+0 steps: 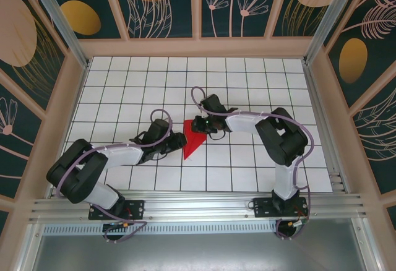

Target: Fold a paper plane with a square sheet of paper (pick it up from the middle)

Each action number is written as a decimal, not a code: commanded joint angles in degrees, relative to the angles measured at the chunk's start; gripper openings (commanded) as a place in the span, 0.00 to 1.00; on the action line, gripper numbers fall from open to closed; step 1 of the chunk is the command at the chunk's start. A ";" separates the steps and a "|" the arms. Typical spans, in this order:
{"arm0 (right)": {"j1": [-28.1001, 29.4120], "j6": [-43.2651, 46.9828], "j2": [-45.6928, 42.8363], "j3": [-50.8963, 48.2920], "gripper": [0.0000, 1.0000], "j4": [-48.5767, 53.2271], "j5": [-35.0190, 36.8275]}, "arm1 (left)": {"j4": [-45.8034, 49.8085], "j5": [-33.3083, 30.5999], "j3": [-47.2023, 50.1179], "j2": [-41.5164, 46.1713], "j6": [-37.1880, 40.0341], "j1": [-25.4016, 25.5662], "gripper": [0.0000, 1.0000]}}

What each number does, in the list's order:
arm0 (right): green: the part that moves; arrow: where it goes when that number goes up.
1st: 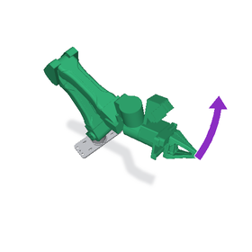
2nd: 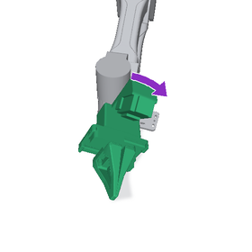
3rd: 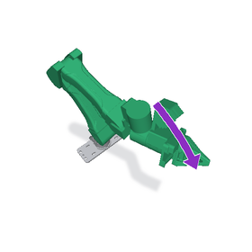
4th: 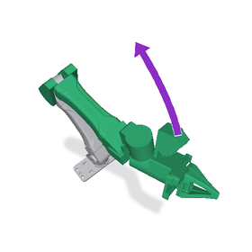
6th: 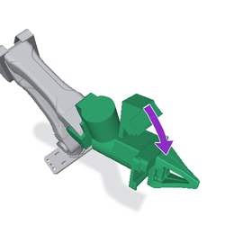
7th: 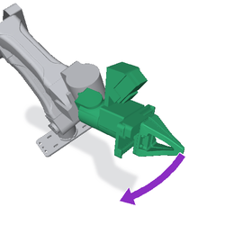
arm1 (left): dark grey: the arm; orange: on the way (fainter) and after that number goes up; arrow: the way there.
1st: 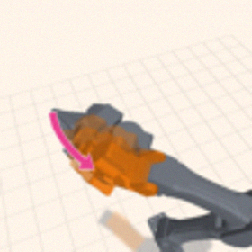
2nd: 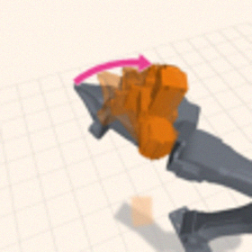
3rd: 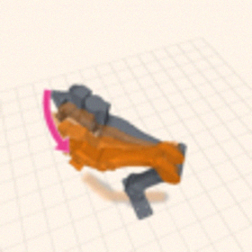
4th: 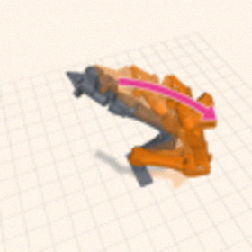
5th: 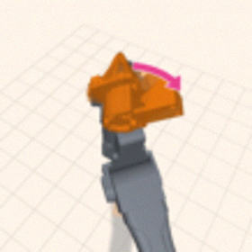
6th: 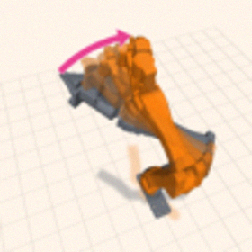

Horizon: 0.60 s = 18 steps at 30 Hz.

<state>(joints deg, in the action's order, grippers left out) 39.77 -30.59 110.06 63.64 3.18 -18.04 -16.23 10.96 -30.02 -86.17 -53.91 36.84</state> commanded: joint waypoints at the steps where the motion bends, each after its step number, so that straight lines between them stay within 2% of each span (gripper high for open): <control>1: 0.35 -1.18 0.48 0.92 0.20 -2.17 -1.79 | -4.48 4.16 0.23 -1.53 -0.64 -0.35 0.41; 15: -0.29 -2.15 -2.51 -1.09 0.20 -4.45 -3.59 | -6.85 7.27 -2.43 -7.07 2.89 -0.45 0.28; 18: -0.49 -2.30 -4.46 -1.78 0.20 -4.94 -3.38 | -8.00 8.54 -2.74 -7.58 3.35 -0.40 0.22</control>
<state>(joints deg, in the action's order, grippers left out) 39.70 -32.10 109.47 62.92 0.03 -20.60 -21.34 17.43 -31.44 -92.99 -52.16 36.73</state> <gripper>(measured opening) 0.198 0.226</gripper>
